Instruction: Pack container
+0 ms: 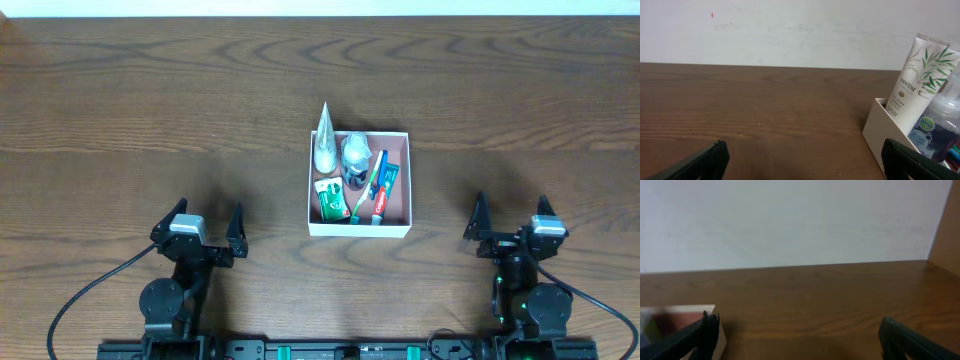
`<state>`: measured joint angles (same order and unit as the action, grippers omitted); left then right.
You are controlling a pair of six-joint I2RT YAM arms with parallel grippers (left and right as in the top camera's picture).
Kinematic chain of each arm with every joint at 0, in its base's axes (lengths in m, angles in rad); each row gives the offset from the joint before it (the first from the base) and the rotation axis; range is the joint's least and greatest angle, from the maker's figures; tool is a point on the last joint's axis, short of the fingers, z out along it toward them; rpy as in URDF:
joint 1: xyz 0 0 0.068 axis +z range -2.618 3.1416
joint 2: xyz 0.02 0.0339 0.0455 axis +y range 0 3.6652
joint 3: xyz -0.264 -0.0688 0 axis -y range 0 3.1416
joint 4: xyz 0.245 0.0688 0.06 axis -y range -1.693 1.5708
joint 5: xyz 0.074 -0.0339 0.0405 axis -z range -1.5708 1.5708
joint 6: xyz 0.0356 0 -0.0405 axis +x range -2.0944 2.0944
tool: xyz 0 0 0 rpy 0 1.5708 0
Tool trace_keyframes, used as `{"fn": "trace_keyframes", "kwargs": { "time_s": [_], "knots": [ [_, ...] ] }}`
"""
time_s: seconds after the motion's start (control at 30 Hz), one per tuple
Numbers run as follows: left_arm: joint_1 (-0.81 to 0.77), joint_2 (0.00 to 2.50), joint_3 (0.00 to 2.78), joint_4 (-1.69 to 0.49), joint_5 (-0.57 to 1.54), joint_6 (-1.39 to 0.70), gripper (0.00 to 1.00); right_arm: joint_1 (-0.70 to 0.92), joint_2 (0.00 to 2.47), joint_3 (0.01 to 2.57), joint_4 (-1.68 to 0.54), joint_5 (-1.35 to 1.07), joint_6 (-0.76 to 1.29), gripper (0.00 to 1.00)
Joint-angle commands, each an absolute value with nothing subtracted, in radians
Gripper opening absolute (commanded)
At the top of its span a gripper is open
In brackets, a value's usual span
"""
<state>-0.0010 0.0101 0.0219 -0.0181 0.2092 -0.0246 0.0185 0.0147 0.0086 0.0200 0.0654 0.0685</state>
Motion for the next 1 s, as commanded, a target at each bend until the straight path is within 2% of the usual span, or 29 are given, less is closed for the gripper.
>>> {"fn": "trace_keyframes", "kwargs": {
  "time_s": [0.0, 0.1, 0.27, 0.97],
  "knots": [
    [0.004, 0.006, 0.004, -0.051, 0.219, -0.012, 0.98, 0.027, 0.005, 0.005, -0.006, 0.036, -0.009, 0.99],
    [0.004, 0.006, 0.004, -0.051, 0.219, -0.012, 0.98, 0.027, 0.005, 0.005, -0.077, 0.035, -0.009, 0.99],
    [0.004, 0.006, 0.004, -0.051, 0.219, -0.012, 0.98, 0.027, 0.005, 0.005, -0.073, 0.033, -0.069, 0.99],
    [0.004, 0.006, 0.004, -0.051, 0.219, -0.012, 0.98, 0.027, 0.005, 0.005, -0.072, 0.025, -0.068, 0.99]
  ]
}}
